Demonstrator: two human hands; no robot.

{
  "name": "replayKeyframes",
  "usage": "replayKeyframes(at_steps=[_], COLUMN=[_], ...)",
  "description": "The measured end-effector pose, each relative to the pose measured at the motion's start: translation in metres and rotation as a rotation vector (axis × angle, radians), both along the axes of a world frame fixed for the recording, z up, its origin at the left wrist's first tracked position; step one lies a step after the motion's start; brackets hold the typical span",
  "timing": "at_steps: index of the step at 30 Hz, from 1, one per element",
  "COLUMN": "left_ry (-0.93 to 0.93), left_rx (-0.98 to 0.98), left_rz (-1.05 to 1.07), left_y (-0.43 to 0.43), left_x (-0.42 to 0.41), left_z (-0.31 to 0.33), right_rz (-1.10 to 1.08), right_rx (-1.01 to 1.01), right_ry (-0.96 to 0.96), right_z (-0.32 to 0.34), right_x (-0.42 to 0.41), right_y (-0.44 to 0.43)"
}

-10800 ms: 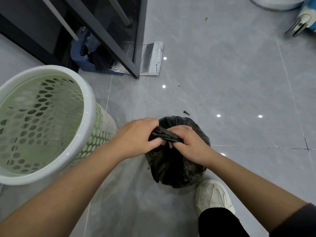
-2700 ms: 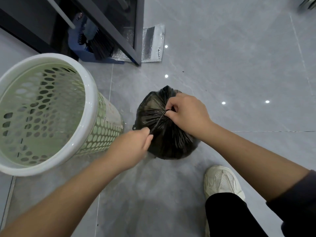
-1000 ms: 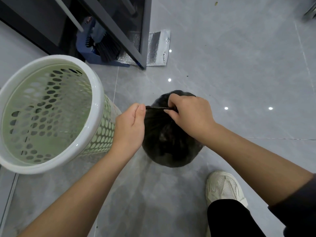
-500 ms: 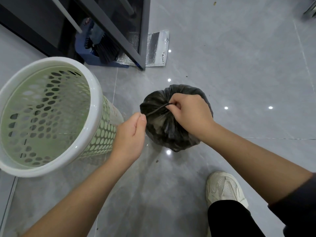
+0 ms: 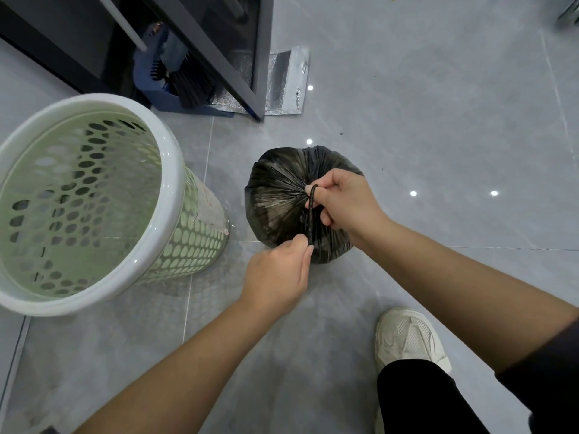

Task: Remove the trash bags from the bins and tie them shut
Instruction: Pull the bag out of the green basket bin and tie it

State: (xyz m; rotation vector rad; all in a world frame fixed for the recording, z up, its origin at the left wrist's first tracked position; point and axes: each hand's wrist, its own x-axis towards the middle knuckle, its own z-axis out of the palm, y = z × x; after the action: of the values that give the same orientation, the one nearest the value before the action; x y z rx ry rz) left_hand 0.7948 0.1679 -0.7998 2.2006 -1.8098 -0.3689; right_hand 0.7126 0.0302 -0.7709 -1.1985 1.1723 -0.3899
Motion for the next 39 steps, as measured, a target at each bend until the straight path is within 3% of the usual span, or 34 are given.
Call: replayKeyframes(at_steps=[13, 19, 27, 30, 33, 39], left_ry=[-0.007, 0.018, 0.032, 0.026, 0.041, -0.022], left_rx=[-0.025, -0.011, -0.022, -0.04, -0.046, -0.024], left_rz=[0.041, 0.039, 0.016, -0.037, -0.029, -0.047], left_y=[0.005, 0.011, 0.01, 0.009, 0.008, 0.011], left_x=[0.001, 0.001, 0.002, 0.0, -0.002, 0.0], left_z=[-0.005, -0.004, -0.011, -0.01, -0.009, -0.019], right_rz=[0.136, 0.28, 0.138, 0.144, 0.126, 0.057], right_rx=[-0.126, -0.363, 0.075, 0.017, 0.107, 0.473], right_ry=[0.132, 0.285, 0.118, 0.148, 0.099, 0.029], right_z=[-0.013, -0.012, -0.01, -0.009, -0.005, 0.0], right_x=[-0.006, -0.007, -0.003, -0.003, -0.003, -0.006], right_y=[-0.006, -0.005, -0.001, -0.001, -0.001, -0.003])
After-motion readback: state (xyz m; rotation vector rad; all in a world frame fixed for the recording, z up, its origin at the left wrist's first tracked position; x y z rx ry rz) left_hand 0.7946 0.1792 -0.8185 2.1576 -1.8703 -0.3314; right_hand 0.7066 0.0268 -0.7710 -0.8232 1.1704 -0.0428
